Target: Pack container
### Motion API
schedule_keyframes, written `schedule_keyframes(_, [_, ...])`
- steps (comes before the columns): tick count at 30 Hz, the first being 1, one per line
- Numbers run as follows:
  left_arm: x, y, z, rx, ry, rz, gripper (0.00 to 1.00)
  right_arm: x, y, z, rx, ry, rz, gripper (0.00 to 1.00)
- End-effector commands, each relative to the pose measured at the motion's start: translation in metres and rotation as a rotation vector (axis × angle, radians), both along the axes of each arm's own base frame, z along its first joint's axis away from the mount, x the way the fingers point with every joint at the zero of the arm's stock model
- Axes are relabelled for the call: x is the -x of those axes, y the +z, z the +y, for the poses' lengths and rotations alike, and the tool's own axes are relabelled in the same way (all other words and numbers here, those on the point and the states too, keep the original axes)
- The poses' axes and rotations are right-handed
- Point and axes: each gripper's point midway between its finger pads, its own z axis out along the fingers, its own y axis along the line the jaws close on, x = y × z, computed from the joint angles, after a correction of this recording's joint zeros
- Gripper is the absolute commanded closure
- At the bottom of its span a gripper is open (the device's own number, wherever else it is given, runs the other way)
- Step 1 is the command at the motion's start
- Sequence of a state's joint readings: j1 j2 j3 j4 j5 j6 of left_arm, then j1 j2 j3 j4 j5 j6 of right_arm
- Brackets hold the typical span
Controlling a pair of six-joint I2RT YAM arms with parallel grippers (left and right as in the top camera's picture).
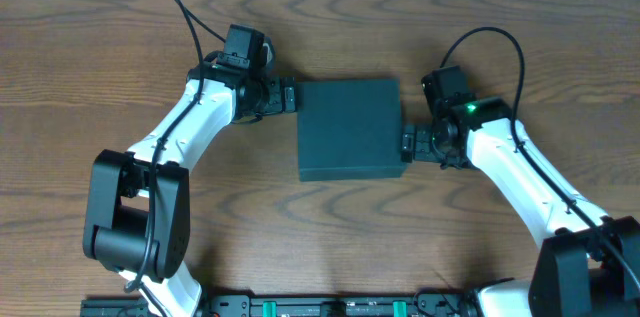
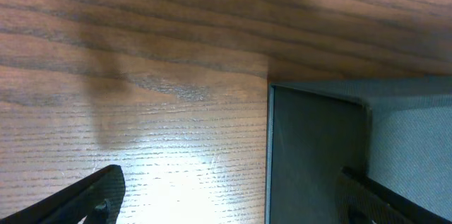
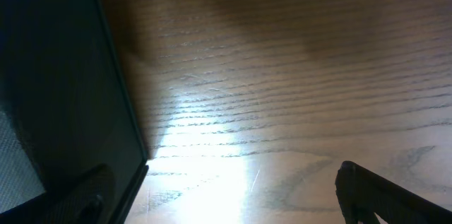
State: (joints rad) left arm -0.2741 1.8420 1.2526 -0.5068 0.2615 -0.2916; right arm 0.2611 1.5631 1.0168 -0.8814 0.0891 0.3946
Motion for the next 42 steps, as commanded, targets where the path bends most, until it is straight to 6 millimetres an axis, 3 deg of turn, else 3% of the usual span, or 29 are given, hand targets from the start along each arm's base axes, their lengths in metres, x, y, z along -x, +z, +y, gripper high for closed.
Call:
schedule_keyframes(1, [-0.001, 0.003, -0.010, 0.023, -0.018, -0.008, 0.05, 0.003, -0.001, 0.014, -0.048, 0.008, 0.010, 0.01])
schedule_keyframes(7, [0.000, 0.003, -0.010, 0.021, -0.019, -0.006, 0.05, 0.001, -0.001, 0.015, -0.054, 0.010, 0.003, 0.01])
schedule_keyframes(12, [-0.001, 0.005, 0.000, -0.007, 0.000, -0.009, 0.05, -0.004, 0.003, 0.005, 0.004, -0.001, -0.026, 0.01])
schedule_keyframes(19, [-0.010, 0.037, 0.019, -0.019, 0.015, -0.044, 0.05, -0.008, 0.040, 0.000, -0.001, -0.009, -0.152, 0.01])
schedule_keyframes(25, [0.002, 0.083, 0.045, -0.156, 0.002, -0.081, 0.05, -0.002, 0.087, -0.002, -0.023, 0.050, -0.297, 0.01])
schedule_keyframes(32, [0.060, 0.169, 0.062, -0.176, -0.051, -0.218, 0.05, 0.019, 0.171, -0.008, -0.035, 0.176, -0.604, 0.01])
schedule_keyframes(35, [0.088, 0.199, 0.075, -0.195, -0.023, -0.317, 0.05, 0.037, 0.191, -0.017, -0.026, 0.164, -0.676, 0.01])
schedule_keyframes(38, [0.124, 0.209, 0.084, -0.179, -0.010, -0.391, 0.05, 0.059, 0.197, -0.023, -0.041, 0.137, -0.689, 0.01])
schedule_keyframes(42, [0.176, 0.190, 0.094, -0.134, 0.030, -0.432, 0.05, 0.089, 0.183, -0.032, -0.042, 0.108, -0.609, 0.01])
